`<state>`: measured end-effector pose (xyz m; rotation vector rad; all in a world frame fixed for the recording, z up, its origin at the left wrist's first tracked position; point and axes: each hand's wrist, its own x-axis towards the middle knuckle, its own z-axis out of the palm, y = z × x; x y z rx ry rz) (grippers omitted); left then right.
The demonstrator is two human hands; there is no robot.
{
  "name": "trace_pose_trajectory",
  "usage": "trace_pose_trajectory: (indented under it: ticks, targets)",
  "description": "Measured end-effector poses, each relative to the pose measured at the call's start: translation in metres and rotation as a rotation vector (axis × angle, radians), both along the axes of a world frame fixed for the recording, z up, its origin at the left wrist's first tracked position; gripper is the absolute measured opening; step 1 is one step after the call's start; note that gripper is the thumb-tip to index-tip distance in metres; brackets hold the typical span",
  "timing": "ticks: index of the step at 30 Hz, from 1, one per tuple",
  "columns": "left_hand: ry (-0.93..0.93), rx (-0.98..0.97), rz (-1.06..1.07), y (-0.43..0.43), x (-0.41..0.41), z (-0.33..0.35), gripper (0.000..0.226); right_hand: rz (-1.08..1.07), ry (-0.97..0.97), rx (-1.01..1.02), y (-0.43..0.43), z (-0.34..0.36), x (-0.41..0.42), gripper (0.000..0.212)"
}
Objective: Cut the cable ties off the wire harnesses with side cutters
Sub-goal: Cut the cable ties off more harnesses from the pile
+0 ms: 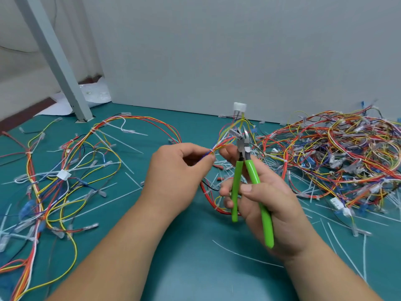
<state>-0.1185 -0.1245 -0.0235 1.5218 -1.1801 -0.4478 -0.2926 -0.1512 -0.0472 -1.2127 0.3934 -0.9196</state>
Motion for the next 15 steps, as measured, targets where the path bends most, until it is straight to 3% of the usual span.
trace_pose_trajectory:
  ticks: [7, 12, 15]
  targets:
    - [0.253, 0.046, 0.069, -0.006, 0.003, -0.005, 0.015, -0.056, 0.044, -0.006, 0.001, 0.000, 0.000, 0.063]
    - [0.438, 0.071, 0.059, -0.007, 0.001, -0.005, 0.017, 0.047, -0.062, 0.143, 0.006, 0.009, 0.003, 0.060]
    - [0.482, 0.071, 0.045, -0.007, 0.000, -0.004, 0.016, 0.098, -0.095, 0.192, 0.007, 0.017, 0.001, 0.047]
